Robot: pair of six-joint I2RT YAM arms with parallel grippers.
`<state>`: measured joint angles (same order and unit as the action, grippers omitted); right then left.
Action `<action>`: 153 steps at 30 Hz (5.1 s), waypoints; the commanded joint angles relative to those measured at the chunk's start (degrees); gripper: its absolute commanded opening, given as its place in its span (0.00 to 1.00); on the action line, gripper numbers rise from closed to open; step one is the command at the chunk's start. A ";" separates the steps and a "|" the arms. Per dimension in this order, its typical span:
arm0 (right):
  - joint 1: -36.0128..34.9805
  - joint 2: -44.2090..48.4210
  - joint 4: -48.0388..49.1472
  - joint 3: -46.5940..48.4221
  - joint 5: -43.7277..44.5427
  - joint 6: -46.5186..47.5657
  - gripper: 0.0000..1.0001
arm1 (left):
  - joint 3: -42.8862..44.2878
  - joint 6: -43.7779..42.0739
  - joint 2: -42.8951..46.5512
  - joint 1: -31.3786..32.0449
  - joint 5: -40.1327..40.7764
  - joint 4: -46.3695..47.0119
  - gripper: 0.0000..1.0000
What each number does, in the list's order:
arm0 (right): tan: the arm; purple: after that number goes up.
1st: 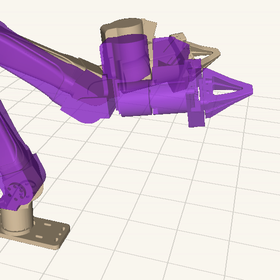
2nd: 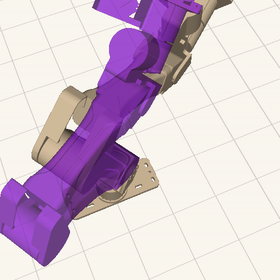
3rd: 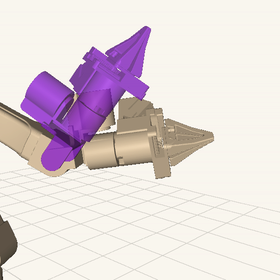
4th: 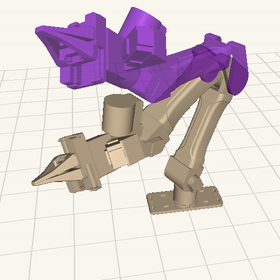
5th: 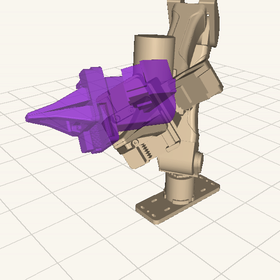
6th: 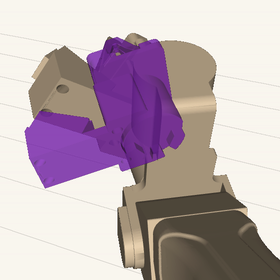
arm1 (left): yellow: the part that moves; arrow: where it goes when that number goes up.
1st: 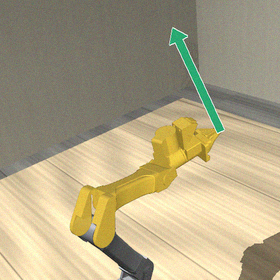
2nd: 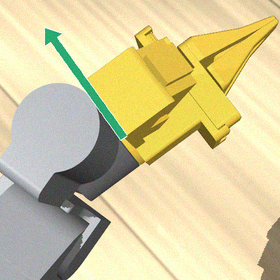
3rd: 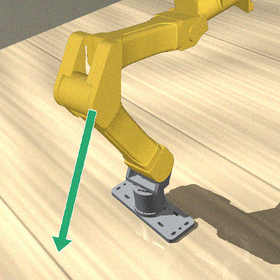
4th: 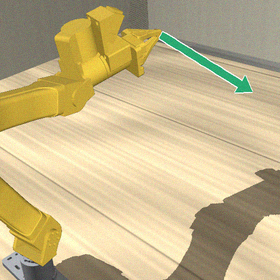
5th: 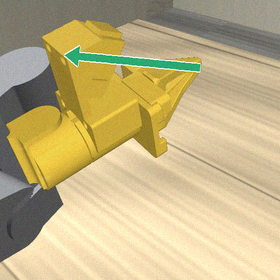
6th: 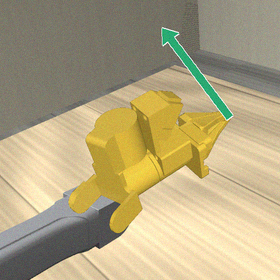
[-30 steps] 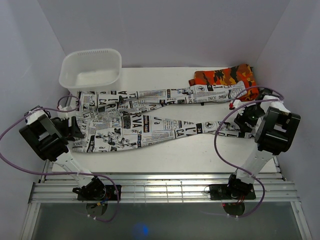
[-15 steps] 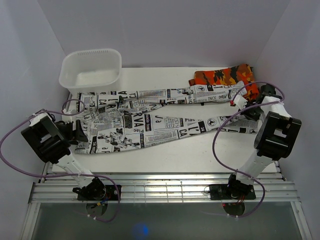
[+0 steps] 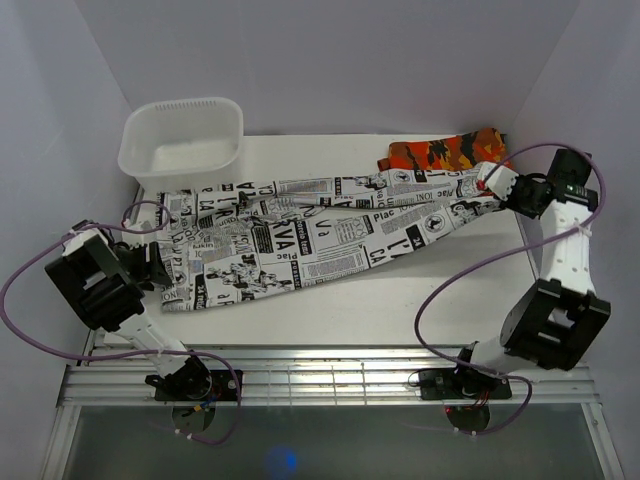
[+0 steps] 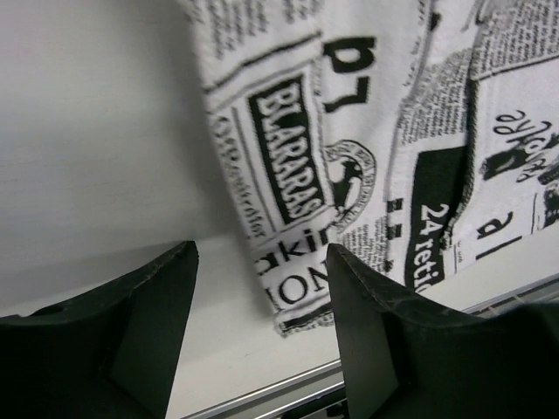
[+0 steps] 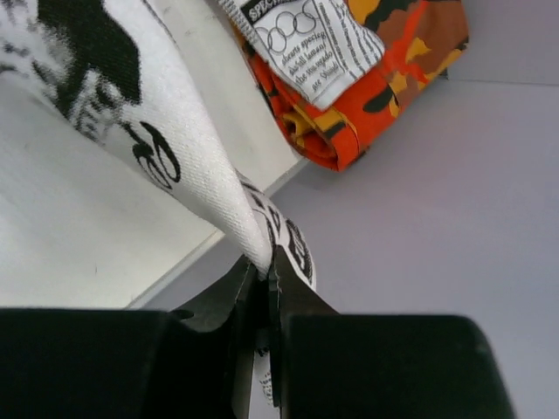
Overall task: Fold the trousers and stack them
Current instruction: Flatten the trousers out
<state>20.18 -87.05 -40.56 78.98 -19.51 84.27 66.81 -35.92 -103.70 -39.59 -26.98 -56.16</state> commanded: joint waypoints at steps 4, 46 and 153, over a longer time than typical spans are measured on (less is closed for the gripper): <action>9.16 15.23 -0.50 -25.33 7.01 21.89 0.08 | 2.10 1.03 -0.62 -0.05 2.02 2.72 0.67; 16.72 24.55 -1.98 -42.07 12.92 32.70 0.91 | -4.31 -17.77 8.51 -7.51 16.87 4.31 0.00; 11.27 -16.49 -11.90 5.38 4.74 -40.94 0.82 | -4.76 -8.28 1.47 -4.70 5.72 9.76 0.72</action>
<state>29.54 -104.62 -47.99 80.12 -15.57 40.66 64.79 -42.04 -102.52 -42.92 -24.58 -42.13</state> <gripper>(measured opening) 0.803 0.713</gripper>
